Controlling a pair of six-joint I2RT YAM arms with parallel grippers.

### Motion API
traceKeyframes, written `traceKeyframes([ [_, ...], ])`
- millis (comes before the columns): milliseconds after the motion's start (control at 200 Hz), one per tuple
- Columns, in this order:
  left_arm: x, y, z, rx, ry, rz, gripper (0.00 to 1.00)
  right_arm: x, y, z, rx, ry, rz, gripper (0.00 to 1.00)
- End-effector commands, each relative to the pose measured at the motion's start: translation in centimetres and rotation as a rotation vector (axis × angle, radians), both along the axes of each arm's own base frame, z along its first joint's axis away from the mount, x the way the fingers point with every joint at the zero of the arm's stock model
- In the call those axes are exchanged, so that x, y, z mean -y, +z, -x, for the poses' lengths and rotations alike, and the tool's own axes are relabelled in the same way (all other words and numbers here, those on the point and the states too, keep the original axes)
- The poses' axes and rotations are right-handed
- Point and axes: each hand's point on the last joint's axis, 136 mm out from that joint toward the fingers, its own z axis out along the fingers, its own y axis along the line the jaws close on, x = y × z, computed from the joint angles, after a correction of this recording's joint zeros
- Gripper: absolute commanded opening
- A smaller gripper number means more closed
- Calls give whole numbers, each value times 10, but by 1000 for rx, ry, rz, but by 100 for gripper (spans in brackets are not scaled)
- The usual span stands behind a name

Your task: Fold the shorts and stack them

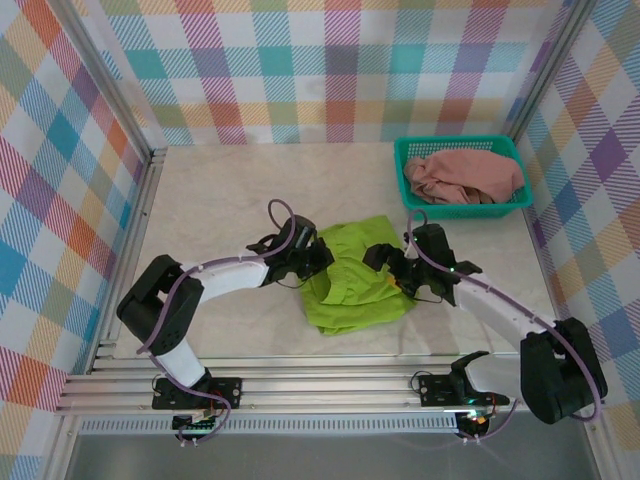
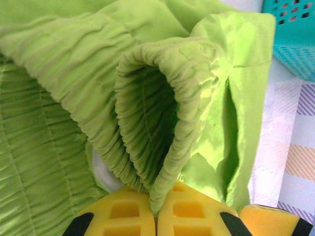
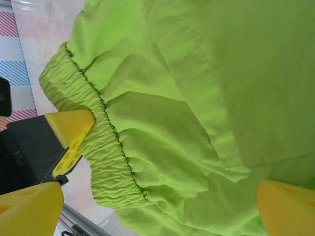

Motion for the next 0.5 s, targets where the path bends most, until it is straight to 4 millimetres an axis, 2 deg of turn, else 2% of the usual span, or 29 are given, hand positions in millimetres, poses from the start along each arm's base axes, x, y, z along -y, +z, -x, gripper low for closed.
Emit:
traceKeyframes([
  [0,6,44,-1,84,-30,8,0,12,39,-8,124,-17,16,100],
  [175,25,88,-2,133,-74,25,0,46,68,-7,196,-83,82,100],
  [360,51,143,-10,208,-125,47,0,72,75,-5,201,-141,110,99],
  [425,48,152,-8,203,-131,36,0,75,74,-5,197,-146,115,100],
  [495,45,171,-6,236,-140,34,0,78,74,-5,195,-148,121,100],
])
